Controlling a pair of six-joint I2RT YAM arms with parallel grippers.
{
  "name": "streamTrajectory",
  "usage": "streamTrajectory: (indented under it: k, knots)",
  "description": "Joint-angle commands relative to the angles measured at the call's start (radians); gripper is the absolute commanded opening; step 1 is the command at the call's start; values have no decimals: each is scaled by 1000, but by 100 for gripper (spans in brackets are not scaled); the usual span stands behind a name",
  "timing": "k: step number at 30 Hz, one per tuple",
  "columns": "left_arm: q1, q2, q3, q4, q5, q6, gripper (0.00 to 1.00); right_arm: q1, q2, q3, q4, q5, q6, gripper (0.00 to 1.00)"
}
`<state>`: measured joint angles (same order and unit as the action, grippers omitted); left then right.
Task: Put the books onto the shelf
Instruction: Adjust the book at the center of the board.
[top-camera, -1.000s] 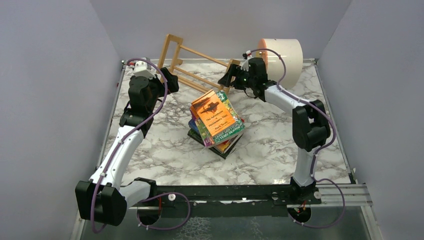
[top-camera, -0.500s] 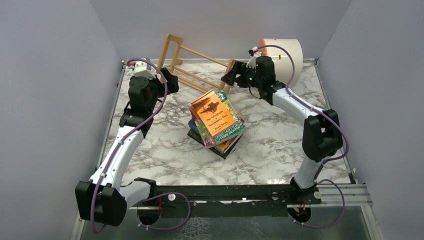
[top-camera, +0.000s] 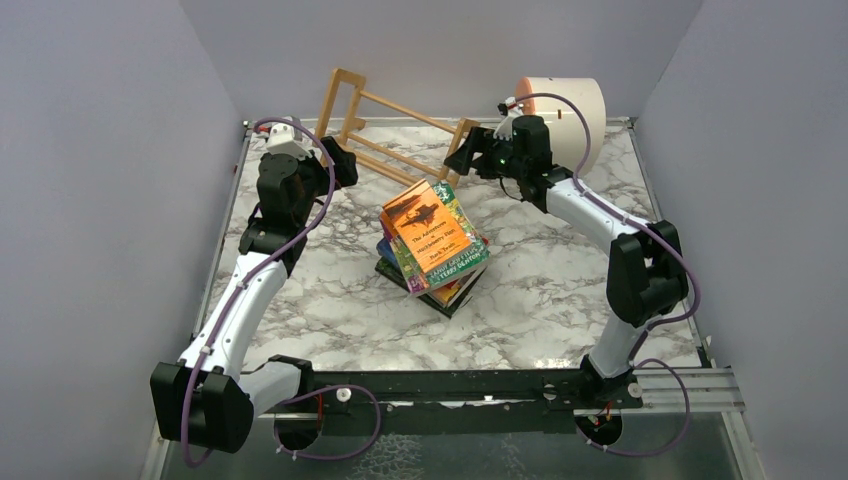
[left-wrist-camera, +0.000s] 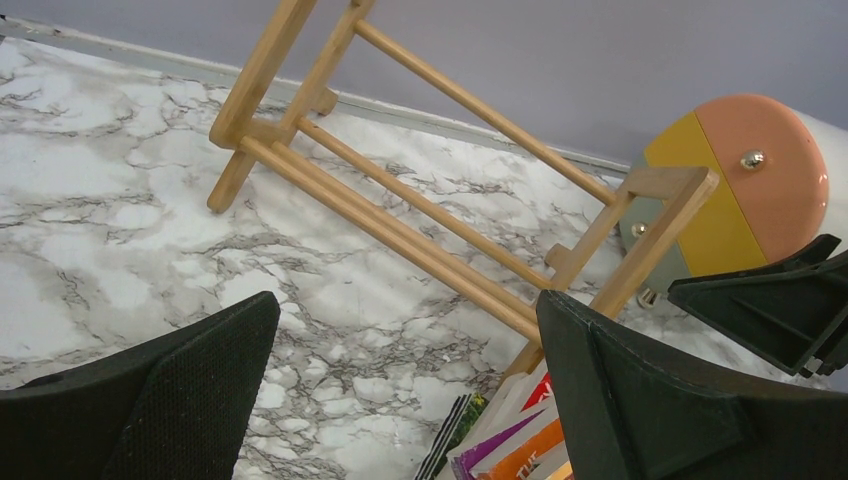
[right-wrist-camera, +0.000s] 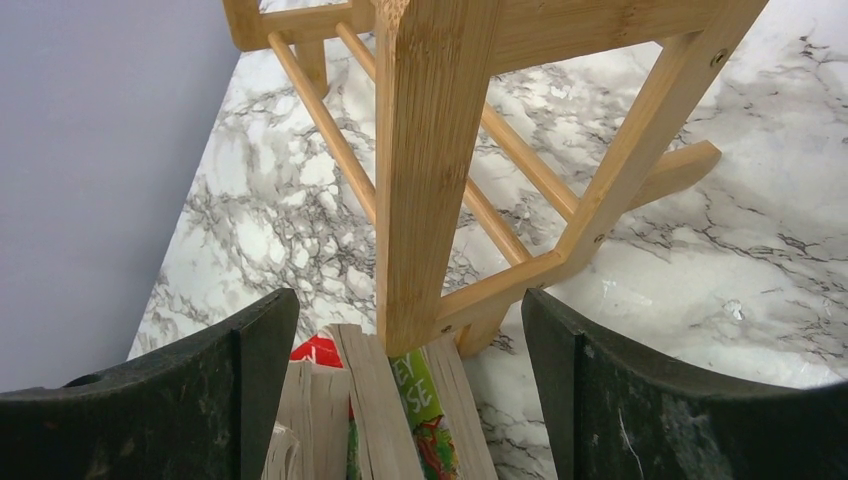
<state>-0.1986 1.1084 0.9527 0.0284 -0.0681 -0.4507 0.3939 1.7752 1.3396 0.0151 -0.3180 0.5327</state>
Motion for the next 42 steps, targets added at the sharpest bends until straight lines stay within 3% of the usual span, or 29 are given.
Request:
streamTrajectory:
  k: [1, 13, 20, 29, 42]
  knots:
    - [2, -6, -6, 23, 8, -3, 99, 6, -24, 17, -3, 24, -20, 81]
    - [2, 9, -6, 28, 4, 6, 99, 6, 1, 44, -8, 24, -13, 81]
    - [2, -3, -41, 6, 46, -26, 99, 6, -115, -43, -66, 61, -37, 81]
    - [2, -84, -197, -9, 114, -106, 99, 4, -279, -197, -217, 189, -95, 81]
    - [-2, -76, -313, -113, 226, -142, 99, 4, -331, -350, -278, 215, -95, 81]
